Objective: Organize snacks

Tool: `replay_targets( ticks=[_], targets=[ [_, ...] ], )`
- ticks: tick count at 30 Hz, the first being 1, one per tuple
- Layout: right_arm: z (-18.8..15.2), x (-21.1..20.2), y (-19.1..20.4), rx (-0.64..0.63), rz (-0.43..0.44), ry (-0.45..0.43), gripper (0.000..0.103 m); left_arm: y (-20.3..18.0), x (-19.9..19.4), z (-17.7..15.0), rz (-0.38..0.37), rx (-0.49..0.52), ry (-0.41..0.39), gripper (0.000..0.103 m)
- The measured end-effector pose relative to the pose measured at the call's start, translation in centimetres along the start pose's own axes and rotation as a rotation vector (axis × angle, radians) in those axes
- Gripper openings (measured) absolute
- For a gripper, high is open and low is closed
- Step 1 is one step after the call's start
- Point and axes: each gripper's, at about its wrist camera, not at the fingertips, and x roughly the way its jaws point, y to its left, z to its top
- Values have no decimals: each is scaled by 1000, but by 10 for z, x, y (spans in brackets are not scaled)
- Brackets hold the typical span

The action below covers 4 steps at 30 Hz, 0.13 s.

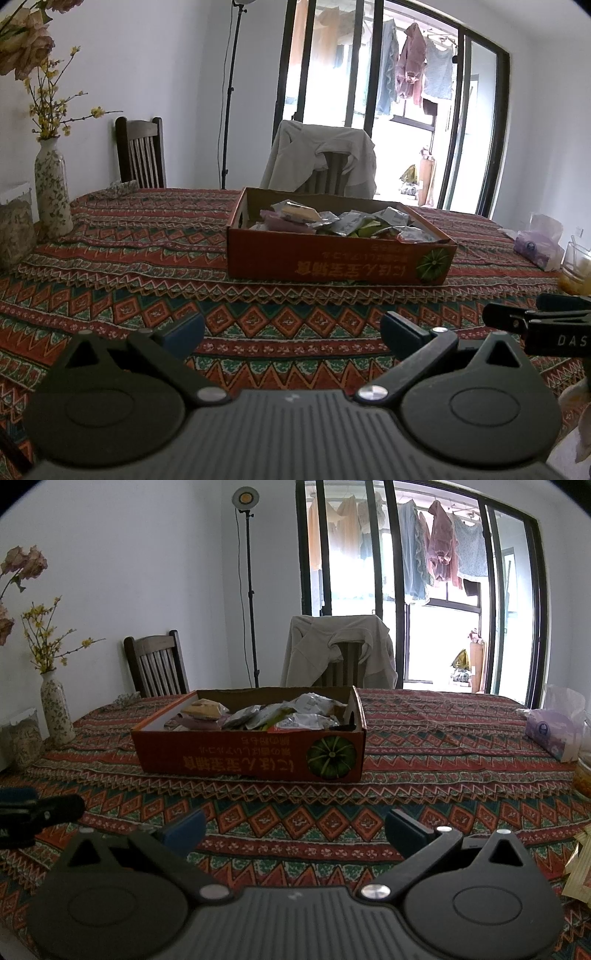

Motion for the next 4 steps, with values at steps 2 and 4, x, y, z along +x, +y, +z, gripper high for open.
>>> replay_targets(
  ticks=[2, 4],
  targets=[
    [0, 1, 0, 0, 0, 2, 103, 0, 0, 0, 4, -1, -6, 103],
    [0, 4, 0, 1, -2, 6, 103, 3, 2, 2, -3, -6, -3, 103]
  ],
)
